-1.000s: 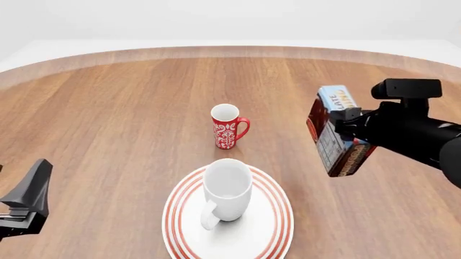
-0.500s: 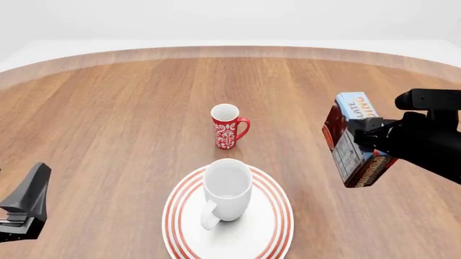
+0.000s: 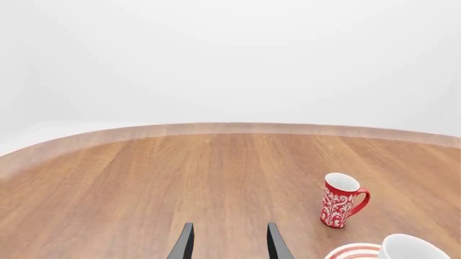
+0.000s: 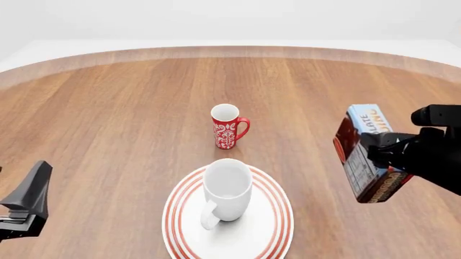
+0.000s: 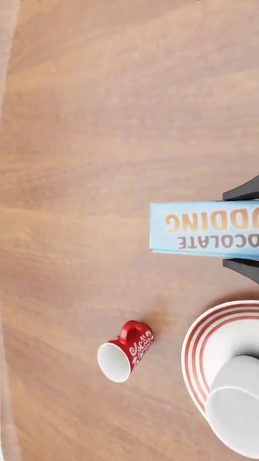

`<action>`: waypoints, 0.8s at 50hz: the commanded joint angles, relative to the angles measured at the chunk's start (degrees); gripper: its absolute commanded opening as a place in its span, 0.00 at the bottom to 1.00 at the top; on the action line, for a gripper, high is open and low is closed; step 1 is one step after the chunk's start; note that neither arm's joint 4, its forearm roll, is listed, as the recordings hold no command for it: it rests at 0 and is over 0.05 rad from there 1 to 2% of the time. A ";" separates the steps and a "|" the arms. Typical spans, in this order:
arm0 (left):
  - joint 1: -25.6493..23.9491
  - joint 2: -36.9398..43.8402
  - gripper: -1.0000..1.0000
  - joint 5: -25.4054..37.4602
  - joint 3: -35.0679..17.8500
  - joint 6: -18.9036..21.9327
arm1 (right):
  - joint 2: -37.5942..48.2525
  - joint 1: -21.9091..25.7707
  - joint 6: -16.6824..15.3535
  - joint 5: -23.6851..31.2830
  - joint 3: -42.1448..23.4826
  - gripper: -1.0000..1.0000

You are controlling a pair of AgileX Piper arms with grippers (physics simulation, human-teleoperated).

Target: Pick up the white mug and put it on the plate, and put the chocolate pudding to the right of the plate.

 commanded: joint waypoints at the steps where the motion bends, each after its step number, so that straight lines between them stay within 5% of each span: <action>1: -0.08 0.25 1.00 -0.21 0.00 0.09 | -2.80 -0.25 0.46 1.95 1.63 0.00; 14: -0.19 4.16 1.00 -4.09 -0.04 0.15 | -4.97 -0.90 -0.63 3.53 2.96 0.00; 22: -0.14 -6.80 1.00 6.75 0.00 0.17 | -4.49 -1.04 -2.03 1.83 6.49 0.00; 40: -0.14 -2.70 1.00 2.75 0.00 0.20 | -4.42 -2.32 -3.36 0.89 9.33 0.00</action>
